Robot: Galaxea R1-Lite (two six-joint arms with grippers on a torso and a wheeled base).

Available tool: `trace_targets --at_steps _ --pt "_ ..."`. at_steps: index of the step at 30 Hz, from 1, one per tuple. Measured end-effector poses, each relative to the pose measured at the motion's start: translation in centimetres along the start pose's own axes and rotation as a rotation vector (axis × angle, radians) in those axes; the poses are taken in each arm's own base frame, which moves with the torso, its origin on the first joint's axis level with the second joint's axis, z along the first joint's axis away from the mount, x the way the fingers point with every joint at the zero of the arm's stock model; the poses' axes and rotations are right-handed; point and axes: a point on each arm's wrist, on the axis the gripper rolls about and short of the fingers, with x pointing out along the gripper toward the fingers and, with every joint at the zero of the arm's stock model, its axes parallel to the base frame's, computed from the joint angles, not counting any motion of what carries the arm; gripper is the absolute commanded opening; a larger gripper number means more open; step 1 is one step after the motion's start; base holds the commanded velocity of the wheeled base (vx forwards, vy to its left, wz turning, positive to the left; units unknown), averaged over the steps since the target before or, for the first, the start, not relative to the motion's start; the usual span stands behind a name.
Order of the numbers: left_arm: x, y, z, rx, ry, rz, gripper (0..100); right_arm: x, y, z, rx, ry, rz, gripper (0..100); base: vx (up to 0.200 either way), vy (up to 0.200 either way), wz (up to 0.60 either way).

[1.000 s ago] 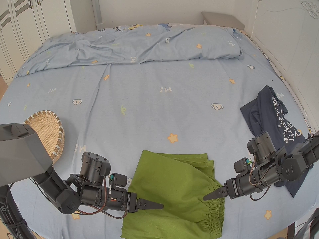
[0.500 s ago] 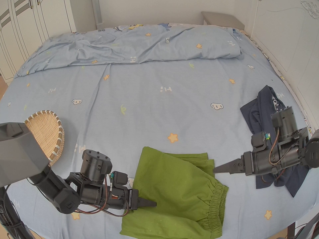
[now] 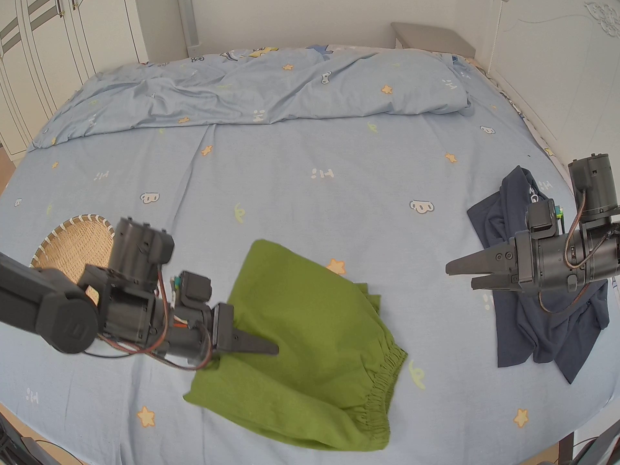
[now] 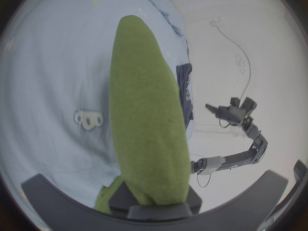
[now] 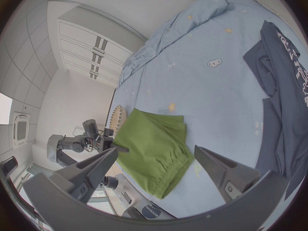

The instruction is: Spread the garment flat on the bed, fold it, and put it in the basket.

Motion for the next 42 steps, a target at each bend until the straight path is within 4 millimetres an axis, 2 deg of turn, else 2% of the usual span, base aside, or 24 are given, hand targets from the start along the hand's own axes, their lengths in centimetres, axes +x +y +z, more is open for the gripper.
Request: trace_targets --at_steps 3,9,14,22,42 --pt "-1.7 -1.6 1.4 0.029 -0.027 0.000 0 -0.4 0.0 0.2 0.002 -0.011 0.005 100 0.000 0.000 0.00" --pt "-4.5 -3.4 2.9 0.109 -0.073 0.010 0 -0.9 0.0 0.4 0.009 -0.019 0.008 100 0.000 0.033 0.00" --pt "-6.1 -3.9 4.1 0.112 -0.113 0.025 0 -1.0 -0.1 0.4 0.011 -0.023 0.007 100 0.000 0.200 0.00" --pt "-7.8 -4.2 4.7 0.093 -0.113 0.065 0 -1.0 -0.2 0.4 0.013 -0.023 0.005 100 0.000 0.200 0.00" --pt "-7.1 -5.1 4.0 0.136 -0.086 0.076 0 -1.0 -0.2 0.4 0.013 -0.024 0.005 100 0.000 0.190 0.00"
